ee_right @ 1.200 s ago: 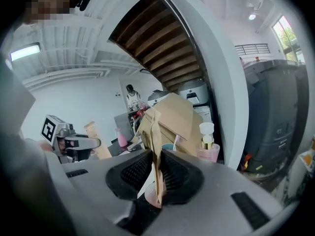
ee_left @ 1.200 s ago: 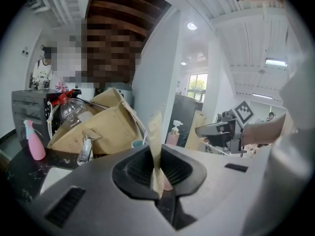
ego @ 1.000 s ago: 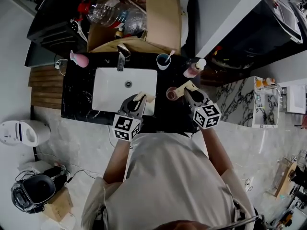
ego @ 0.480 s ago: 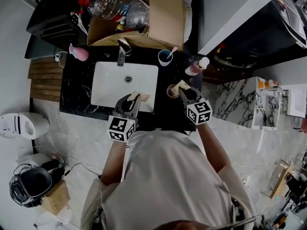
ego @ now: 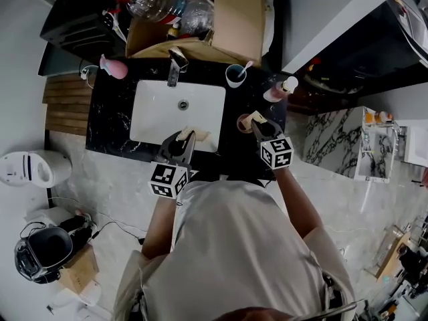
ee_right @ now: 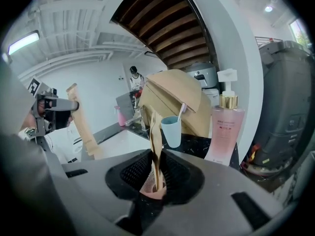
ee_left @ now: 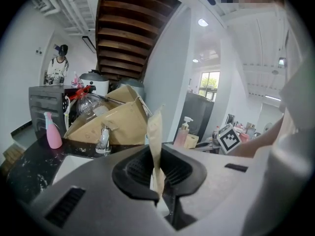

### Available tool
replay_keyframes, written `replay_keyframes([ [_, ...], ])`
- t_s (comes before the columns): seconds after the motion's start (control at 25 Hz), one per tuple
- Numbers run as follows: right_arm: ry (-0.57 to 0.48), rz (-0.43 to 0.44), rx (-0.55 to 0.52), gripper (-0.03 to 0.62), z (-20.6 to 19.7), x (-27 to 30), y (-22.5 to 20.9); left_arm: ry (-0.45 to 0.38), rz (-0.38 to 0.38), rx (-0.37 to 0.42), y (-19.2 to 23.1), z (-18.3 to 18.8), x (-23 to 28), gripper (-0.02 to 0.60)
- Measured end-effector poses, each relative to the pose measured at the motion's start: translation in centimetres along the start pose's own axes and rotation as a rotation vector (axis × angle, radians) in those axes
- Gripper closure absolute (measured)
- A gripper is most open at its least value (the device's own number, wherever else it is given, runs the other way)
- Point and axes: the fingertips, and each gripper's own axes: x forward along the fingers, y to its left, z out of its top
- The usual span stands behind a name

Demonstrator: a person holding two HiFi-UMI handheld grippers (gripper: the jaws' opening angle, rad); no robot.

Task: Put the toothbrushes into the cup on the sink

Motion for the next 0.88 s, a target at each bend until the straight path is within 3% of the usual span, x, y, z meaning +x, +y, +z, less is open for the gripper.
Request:
replay_keyframes([
  [0.16, 0.006, -0.017, 0.031, 0.512, -0.4, 0.2, -0.6, 0.004, 0.005, 0.000, 0.1, -0.3, -0.4, 0.548],
  [0.4, 0.008, -0.047, 0.050, 0.427, -0.5, -0.2, -1.3, -0.005, 0.009, 0.000, -0.1, -0.4, -0.9, 0.548],
  [0.88, -0.040, -0.090, 0.073, 0.425, -0.1, -3.0, -2.1, -0.029, -0.022, 0.033, -1.5, 0.5, -0.8, 0.548],
])
